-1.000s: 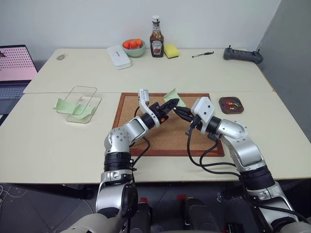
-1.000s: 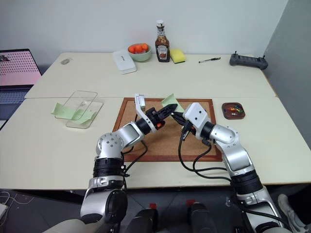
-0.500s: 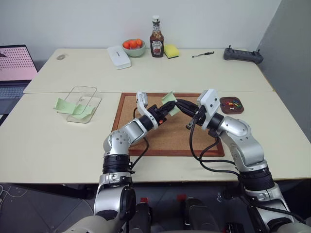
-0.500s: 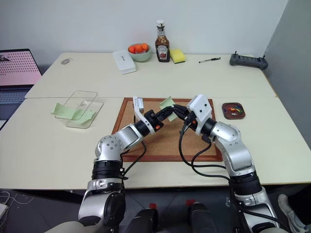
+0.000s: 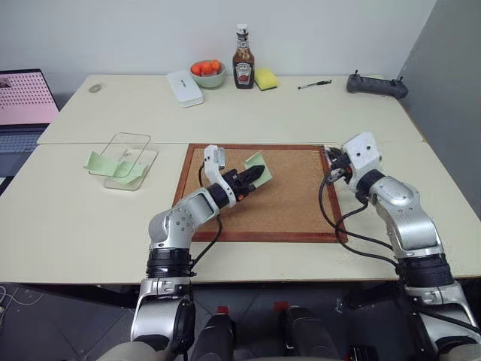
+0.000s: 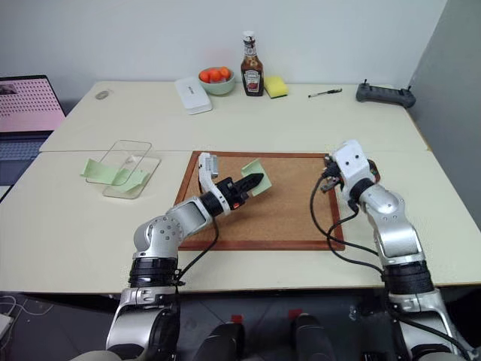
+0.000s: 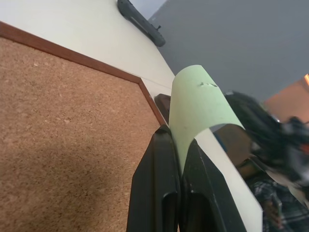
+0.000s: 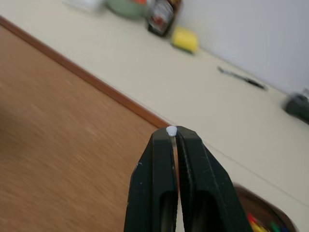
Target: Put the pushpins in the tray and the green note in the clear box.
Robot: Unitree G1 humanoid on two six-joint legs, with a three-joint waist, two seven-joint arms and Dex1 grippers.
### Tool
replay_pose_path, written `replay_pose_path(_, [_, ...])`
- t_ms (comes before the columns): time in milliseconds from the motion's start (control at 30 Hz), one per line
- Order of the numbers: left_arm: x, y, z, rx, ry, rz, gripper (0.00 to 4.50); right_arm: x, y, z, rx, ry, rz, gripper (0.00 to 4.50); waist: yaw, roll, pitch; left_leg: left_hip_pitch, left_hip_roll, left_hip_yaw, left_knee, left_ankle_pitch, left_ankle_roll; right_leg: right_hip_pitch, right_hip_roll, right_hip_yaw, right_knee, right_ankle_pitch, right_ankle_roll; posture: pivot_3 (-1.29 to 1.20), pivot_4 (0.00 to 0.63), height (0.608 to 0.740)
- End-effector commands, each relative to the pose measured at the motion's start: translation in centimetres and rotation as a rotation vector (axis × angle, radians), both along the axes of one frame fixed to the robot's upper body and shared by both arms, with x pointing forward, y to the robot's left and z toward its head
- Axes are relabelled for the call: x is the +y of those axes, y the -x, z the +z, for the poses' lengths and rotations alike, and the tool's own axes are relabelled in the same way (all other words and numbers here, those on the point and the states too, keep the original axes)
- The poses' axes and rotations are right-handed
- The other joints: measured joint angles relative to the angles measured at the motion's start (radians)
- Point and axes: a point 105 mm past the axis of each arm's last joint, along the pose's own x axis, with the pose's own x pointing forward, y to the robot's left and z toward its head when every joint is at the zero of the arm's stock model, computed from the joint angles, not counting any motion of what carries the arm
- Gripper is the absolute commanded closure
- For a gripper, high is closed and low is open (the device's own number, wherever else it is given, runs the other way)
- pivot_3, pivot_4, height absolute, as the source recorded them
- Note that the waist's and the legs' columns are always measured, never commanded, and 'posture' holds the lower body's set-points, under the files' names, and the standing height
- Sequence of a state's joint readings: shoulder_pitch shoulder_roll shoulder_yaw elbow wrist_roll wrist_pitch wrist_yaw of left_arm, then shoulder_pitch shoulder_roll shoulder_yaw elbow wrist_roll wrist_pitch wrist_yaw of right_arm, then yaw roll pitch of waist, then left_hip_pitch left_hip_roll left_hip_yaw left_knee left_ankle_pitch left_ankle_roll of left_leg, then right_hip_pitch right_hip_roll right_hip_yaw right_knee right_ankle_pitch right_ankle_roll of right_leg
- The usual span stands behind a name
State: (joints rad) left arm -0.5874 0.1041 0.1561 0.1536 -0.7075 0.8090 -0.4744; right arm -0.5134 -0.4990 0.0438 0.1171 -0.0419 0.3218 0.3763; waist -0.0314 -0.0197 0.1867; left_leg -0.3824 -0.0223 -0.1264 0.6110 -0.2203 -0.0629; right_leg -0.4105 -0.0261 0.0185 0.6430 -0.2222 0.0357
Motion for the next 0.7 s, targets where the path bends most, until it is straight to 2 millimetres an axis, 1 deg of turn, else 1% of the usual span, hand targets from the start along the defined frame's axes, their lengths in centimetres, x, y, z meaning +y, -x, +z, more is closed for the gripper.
replay_pose_path(33, [-0.4, 0.3, 2.2, -0.105, -0.01, -0.022, 4.49, -1.7, -1.3, -0.1, -0.039, 0.174, -0.062, 4.5, -0.002, 0.0, 0.0, 0.0, 0.0, 0.001, 0.0, 0.0, 0.0, 0.0, 0.0, 0.001, 0.0, 0.0, 0.0, 0.0, 0.15, 0.74])
replay_pose_path(167, [-0.4, 0.4, 2.5, -0.126, -0.025, -0.026, 4.49, -3.2, -2.5, -1.5, -0.021, 0.285, -0.116, 4.5, -0.006, 0.0, 0.0, 0.0, 0.0, 0.002, 0.0, 0.0, 0.0, -0.001, 0.0, 0.002, 0.0, 0.0, 0.0, 0.0, 0.15, 0.74])
replay_pose_path(433, [-0.5, 0.5, 2.7, -0.142, -0.037, -0.033, 4.49, -5.0, -4.2, -2.8, 0.008, 0.323, -0.219, 4.5, -0.007, -0.001, 0.0, 0.0, 0.0, 0.002, 0.0, 0.0, 0.0, 0.0, 0.0, 0.003, 0.0, 0.0, 0.0, 0.0, 0.15, 0.74])
replay_pose_path(567, [-0.5, 0.5, 2.7, -0.143, -0.038, -0.034, 4.5, -5.4, -4.5, -3.1, 0.022, 0.308, -0.236, 3.54, -0.007, -0.001, 0.0, 0.0, 0.0, 0.003, 0.0, 0.0, 0.0, 0.0, 0.0, 0.003, 0.0, 0.0, 0.0, 0.0, 0.15, 0.74])
replay_pose_path(700, [-0.5, 0.5, 2.7, -0.145, -0.037, -0.034, 4.5, -5.2, -4.6, -2.5, 0.003, 0.27, -0.234, 2.62, -0.009, -0.001, 0.0, 0.001, 0.0, 0.003, 0.0, 0.0, 0.0, 0.0, 0.0, 0.003, 0.001, 0.0, 0.0, 0.0, 0.15, 0.74])
